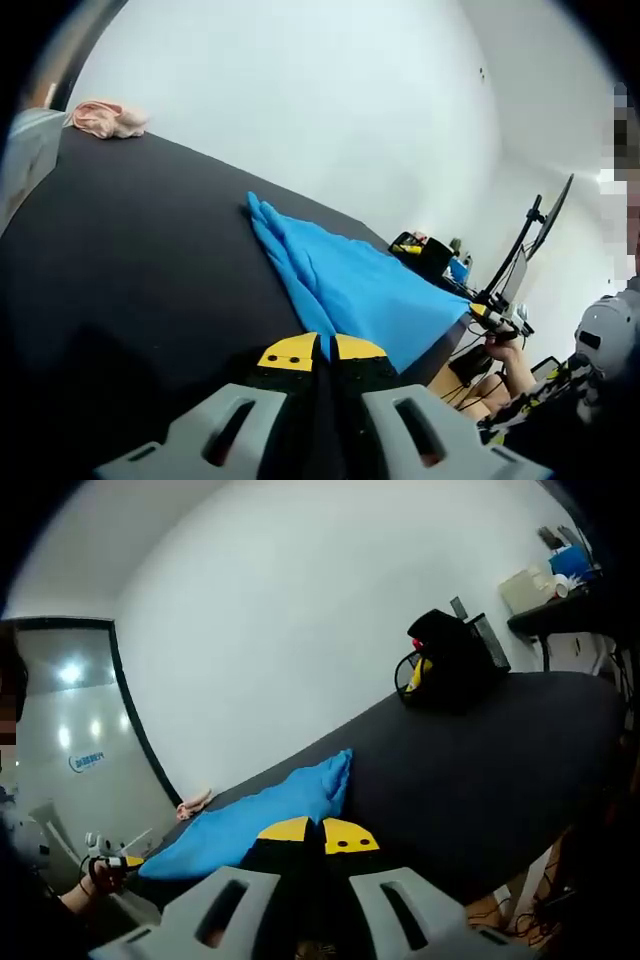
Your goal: Spread out the cloth and fold it
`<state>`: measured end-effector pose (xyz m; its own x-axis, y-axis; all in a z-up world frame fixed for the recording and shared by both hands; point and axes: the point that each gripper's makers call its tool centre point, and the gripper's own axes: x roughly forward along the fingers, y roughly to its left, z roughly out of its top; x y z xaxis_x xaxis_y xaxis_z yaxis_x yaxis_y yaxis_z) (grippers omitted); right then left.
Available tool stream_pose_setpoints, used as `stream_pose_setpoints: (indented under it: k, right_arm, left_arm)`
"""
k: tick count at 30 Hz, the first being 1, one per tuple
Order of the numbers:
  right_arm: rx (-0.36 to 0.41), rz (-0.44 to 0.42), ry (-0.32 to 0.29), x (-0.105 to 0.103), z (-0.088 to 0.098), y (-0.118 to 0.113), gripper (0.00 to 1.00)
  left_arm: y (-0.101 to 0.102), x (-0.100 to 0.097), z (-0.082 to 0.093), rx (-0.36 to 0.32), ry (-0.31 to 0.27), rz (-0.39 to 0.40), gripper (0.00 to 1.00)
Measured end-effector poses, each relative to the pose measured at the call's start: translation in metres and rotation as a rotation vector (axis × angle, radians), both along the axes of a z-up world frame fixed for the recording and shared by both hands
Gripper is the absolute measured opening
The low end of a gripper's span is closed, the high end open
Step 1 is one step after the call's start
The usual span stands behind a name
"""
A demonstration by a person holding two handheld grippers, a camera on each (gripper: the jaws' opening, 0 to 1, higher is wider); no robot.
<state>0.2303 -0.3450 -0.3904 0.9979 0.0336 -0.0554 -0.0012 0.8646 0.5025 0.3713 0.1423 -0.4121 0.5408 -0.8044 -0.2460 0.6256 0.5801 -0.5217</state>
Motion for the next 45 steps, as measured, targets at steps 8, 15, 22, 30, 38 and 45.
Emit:
stream_pose_setpoints:
  k: [8,15,22,30,38,45]
  right_arm:
    - [-0.007,-0.011,0.027,-0.005,-0.021,0.001,0.02]
    - [0.001,-0.008,0.038,-0.011,-0.025,0.001,0.02]
    - [0.002,-0.002,0.054,-0.014,-0.032,-0.001,0.02]
    - [0.003,0.004,0.046,-0.016,-0.033,-0.002,0.03]
    - [0.017,0.032,0.053,-0.016,-0.035,-0.003,0.03]
    - [0.002,0.032,0.046,-0.013,-0.029,-0.005,0.03]
  left_arm:
    - [-0.003,0.0,-0.004,-0.013,0.035,-0.013,0.06]
    - [-0.005,-0.001,0.0,-0.011,0.018,-0.023,0.06]
    - [-0.006,-0.001,0.006,-0.029,0.047,-0.038,0.14]
    - [-0.019,-0.017,0.007,-0.037,0.058,-0.092,0.32]
    - [-0.044,-0.021,-0.017,0.015,-0.006,-0.115,0.15]
    - [-0.049,-0.022,-0.005,0.07,0.027,-0.18,0.01]
